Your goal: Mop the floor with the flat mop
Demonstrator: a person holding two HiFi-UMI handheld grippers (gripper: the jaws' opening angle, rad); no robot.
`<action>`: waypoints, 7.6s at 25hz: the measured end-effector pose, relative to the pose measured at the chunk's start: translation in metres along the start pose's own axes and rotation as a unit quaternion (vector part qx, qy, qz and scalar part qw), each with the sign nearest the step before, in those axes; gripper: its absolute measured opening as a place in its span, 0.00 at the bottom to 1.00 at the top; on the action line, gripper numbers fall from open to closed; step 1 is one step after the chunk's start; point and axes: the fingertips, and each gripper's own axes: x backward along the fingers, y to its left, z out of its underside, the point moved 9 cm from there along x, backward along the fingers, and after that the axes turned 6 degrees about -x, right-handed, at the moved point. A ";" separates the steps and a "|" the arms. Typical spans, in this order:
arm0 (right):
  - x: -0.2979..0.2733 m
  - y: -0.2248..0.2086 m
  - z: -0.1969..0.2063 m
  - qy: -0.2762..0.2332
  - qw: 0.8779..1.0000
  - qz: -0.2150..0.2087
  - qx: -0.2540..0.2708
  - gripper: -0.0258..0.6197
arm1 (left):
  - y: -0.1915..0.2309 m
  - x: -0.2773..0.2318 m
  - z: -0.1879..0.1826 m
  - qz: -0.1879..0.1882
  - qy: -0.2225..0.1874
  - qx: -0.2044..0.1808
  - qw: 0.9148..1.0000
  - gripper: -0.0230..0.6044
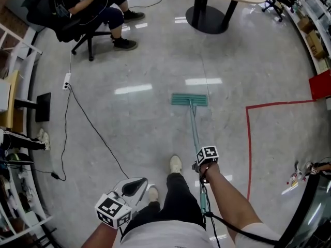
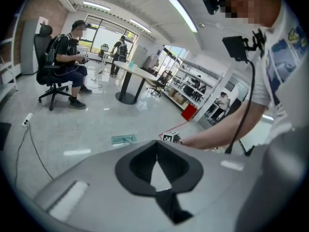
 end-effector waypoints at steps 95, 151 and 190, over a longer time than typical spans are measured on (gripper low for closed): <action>0.068 -0.113 -0.053 -0.081 0.990 -0.029 -0.116 0.13 | -0.012 -0.065 -0.051 0.080 0.024 -0.048 0.995 0.04; -0.012 -0.071 0.163 -0.029 0.998 0.006 -0.060 0.12 | -0.026 -0.006 0.023 0.109 0.001 -0.050 0.993 0.04; 0.022 -0.009 -0.025 -0.020 0.999 0.038 -0.012 0.13 | -0.004 -0.019 -0.003 0.049 -0.010 0.000 0.999 0.04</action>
